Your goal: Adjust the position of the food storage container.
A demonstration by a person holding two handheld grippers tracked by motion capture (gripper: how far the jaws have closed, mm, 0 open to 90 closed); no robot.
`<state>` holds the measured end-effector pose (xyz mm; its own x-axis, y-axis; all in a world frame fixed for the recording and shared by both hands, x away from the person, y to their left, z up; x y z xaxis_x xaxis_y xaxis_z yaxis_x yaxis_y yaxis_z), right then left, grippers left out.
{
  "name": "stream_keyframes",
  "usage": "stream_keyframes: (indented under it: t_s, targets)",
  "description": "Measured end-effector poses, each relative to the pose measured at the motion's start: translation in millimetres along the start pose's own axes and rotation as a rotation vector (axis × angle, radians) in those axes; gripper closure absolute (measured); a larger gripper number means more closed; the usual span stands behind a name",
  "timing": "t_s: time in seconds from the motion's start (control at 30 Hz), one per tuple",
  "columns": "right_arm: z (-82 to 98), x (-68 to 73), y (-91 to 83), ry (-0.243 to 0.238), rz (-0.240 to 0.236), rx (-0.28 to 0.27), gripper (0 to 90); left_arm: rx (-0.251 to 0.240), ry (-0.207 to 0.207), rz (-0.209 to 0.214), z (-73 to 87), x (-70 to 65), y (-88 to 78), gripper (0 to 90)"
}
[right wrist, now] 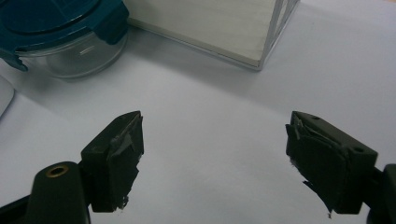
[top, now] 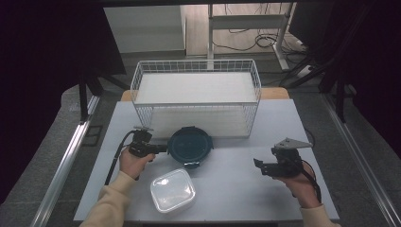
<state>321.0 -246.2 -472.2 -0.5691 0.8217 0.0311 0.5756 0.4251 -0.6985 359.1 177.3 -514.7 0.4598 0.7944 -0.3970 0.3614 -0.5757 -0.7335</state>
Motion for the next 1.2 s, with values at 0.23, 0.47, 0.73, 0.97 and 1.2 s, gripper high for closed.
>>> stream_keyframes:
  t_s: [0.23,0.47,0.73,0.97,1.2]
  targets:
    - [0.3,0.1,1.2,-0.001,-0.001,0.004,18.8,0.021,0.027,0.025,-7.0,-8.8,8.5,90.0]
    - [0.4,-0.7,1.3,0.001,0.001,0.004,18.8,0.022,0.027,0.03,-11.5,-15.8,14.6,90.0]
    - [-1.1,-0.9,1.3,0.006,0.0,-0.005,18.8,-0.062,0.048,0.042,-15.3,-16.0,-11.2,89.9]
    - [-5.0,2.4,4.0,0.003,-0.014,-0.012,18.8,-0.121,0.097,0.021,-8.1,-29.1,-42.6,59.4]
    - [-9.2,6.4,5.7,0.015,-0.05,-0.027,18.1,-0.151,0.092,-0.005,-0.7,-31.7,-56.0,33.4]
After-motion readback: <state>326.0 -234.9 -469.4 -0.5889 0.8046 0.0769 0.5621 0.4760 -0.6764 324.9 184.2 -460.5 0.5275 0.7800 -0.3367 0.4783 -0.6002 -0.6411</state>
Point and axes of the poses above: each handheld gripper's, and its own axes: y roughly forward along the jaws, z roughly out of its underside, x roughly to its left, the point moved 3 cm from there along y, roughly forward along the jaws, and after that the axes turned 3 degrees about x, right-handed, at the moved point
